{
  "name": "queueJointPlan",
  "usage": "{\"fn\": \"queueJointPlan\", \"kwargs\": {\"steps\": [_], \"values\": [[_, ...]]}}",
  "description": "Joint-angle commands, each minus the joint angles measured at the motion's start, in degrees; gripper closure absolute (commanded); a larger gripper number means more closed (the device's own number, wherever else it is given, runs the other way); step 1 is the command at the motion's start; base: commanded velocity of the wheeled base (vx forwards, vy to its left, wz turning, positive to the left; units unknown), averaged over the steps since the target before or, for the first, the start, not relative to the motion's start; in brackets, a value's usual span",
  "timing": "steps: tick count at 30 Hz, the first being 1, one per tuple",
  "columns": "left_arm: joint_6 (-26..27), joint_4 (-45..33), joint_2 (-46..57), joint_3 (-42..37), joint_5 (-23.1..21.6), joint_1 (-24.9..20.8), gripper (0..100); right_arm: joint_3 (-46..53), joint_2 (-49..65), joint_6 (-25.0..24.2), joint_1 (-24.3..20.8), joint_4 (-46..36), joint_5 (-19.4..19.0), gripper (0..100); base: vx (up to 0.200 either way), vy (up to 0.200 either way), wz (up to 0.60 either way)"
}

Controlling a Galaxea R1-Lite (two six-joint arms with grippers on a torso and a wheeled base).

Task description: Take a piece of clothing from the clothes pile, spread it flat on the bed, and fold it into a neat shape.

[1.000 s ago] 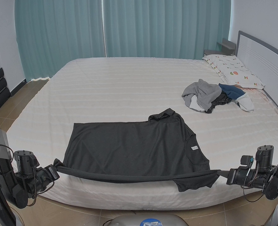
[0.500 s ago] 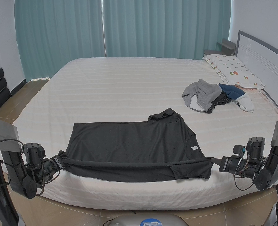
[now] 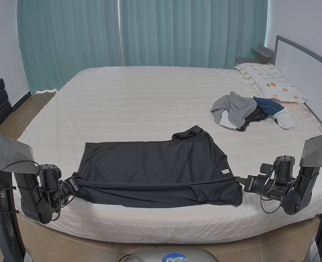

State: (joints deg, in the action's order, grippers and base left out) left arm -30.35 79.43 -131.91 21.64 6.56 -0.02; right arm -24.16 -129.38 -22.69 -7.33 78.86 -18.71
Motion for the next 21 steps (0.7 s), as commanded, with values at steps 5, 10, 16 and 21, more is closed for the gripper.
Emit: {"fn": "queueJointPlan", "kwargs": {"steps": [5,10,16,21], "values": [[-0.8,0.1,-2.8,2.1,0.0,-0.2,100,-4.4,-1.4,-0.2,-0.2,-0.1,1.9,100,0.0,0.0,0.0],[-2.4,0.1,-2.3,1.3,0.0,-0.2,100,-3.8,3.0,0.0,-0.1,-0.7,3.7,100,0.0,0.0,0.0],[-3.5,0.1,1.7,-2.1,0.0,-0.6,100,-0.4,7.5,0.1,0.3,-0.4,3.6,100,0.0,0.0,0.0],[-3.5,0.2,5.1,-5.8,-0.1,-1.6,100,2.5,9.7,0.2,-0.1,0.0,3.5,100,0.0,0.0,0.0]]}}
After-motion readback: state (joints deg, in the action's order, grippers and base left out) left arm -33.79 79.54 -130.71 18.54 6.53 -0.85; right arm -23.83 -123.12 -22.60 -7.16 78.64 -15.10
